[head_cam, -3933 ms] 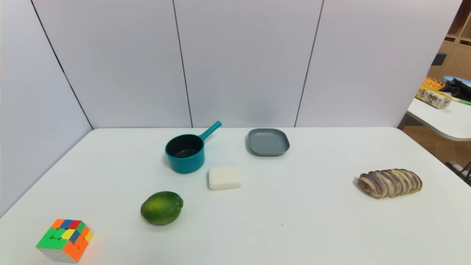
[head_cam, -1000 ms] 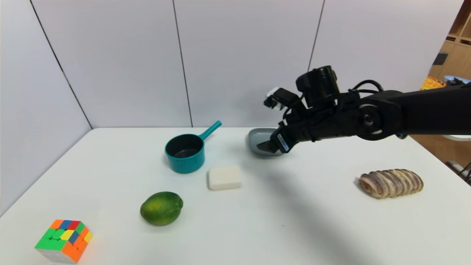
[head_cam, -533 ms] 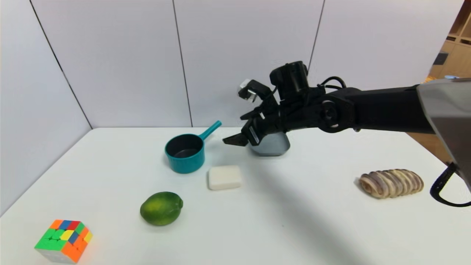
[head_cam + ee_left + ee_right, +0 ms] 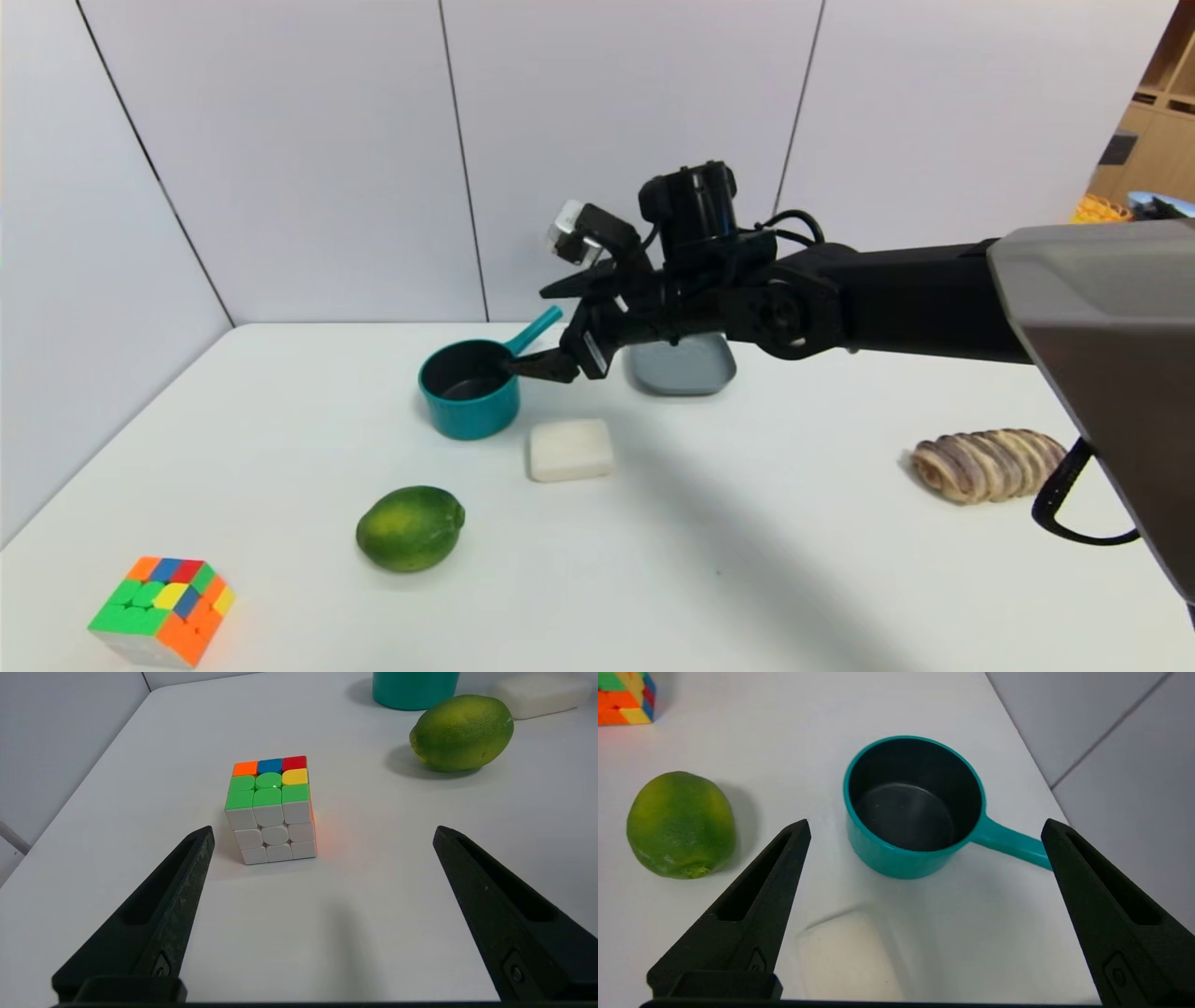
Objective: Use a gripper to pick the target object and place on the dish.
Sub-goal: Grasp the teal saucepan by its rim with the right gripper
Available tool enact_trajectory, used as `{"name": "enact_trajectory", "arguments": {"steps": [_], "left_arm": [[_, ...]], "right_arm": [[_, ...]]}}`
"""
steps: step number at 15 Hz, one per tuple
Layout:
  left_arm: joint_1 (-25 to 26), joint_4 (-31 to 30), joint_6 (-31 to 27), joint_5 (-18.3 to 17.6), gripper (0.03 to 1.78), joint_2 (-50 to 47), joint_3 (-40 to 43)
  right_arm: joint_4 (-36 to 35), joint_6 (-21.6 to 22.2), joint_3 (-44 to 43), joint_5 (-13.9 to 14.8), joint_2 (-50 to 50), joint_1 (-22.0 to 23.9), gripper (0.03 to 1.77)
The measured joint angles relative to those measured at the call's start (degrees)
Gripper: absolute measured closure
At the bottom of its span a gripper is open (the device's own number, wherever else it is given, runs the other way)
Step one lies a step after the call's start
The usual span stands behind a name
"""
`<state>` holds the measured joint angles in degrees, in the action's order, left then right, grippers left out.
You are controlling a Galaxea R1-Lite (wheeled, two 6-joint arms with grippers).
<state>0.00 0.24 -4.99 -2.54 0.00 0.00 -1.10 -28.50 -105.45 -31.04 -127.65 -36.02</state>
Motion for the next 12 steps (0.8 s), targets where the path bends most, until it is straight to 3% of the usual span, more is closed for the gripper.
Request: {"name": "enact_trajectory", "arguments": {"steps": [5, 9, 12], "left_arm": [[0.00, 0.00, 0.02, 0.01, 0.12, 0.00, 0.00], [0.00, 0.00, 0.02, 0.00, 0.12, 0.00, 0.00], [0.00, 0.00, 0.00, 0.00, 0.12, 0.00, 0.00]], "right_arm": [[0.88, -10.50, -0.28, -9.17, -1.66, -0.11, 0.09], [1.56, -14.06, -0.45, -9.40, -2.26, -1.21, 0.09], [7.57, -14.03, -3.25, -8.98, -2.91, -2.32, 0.09]]}}
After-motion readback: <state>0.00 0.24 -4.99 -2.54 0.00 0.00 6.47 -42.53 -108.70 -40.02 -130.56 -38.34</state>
